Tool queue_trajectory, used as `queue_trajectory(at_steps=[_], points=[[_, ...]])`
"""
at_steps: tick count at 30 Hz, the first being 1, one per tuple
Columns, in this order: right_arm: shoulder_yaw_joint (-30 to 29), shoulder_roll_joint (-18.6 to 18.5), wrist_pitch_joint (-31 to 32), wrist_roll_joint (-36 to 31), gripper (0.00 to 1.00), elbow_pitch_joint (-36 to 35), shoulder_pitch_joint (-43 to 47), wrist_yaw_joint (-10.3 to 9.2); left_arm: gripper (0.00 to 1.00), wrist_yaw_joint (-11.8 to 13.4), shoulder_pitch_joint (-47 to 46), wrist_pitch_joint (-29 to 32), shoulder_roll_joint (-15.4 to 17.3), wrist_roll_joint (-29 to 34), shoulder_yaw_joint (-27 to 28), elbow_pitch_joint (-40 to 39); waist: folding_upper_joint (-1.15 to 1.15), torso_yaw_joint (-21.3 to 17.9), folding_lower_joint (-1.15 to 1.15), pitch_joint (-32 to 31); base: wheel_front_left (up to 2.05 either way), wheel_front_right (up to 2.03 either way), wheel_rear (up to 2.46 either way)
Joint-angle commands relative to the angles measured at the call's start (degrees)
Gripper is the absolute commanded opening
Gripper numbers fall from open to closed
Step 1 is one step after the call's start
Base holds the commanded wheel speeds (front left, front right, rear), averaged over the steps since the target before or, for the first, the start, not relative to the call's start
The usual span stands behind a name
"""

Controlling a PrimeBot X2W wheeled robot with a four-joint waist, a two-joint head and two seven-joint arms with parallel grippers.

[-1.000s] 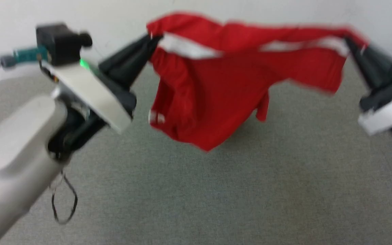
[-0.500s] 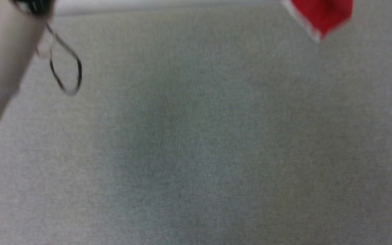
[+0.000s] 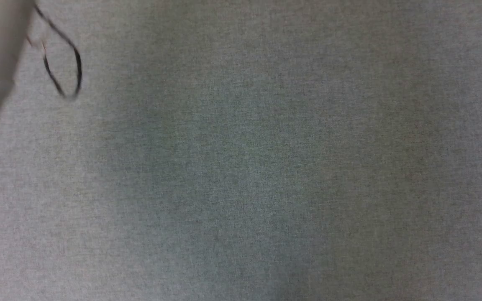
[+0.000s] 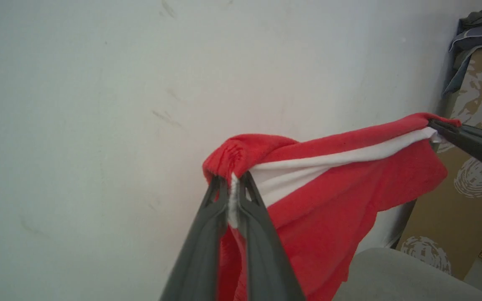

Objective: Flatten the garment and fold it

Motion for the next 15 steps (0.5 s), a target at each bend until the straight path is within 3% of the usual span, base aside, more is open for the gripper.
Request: queue_trajectory(at_steps=[1,7,15], points=[[0.51,0.29,-0.82,0.7,0.0,0.61,1.86,-0.13,0.0,-0.34,2.36,-0.61,0.4,0.06,-0.47,0.38,0.0,0.14,-0.02,0.13,0.0,0.0,0.0],[6.8,0.1,-3.64,1.88,0.0,1.55,12.74,-0.13,0.0,-0.65,15.56,-2.43,2.01,0.28,-2.28,-0.38,0.0,0.22,-0.02,-3.27,0.0,0.0,0.0],[15.15,-3.21,-4.91,3.95,0.0,-3.33,32.11,-0.13,0.0,0.63,39.58,-2.81,4.85,2.39,0.42,-6.75,0.0,0.11,-0.02,-10.91,0.0,0.0,0.0]])
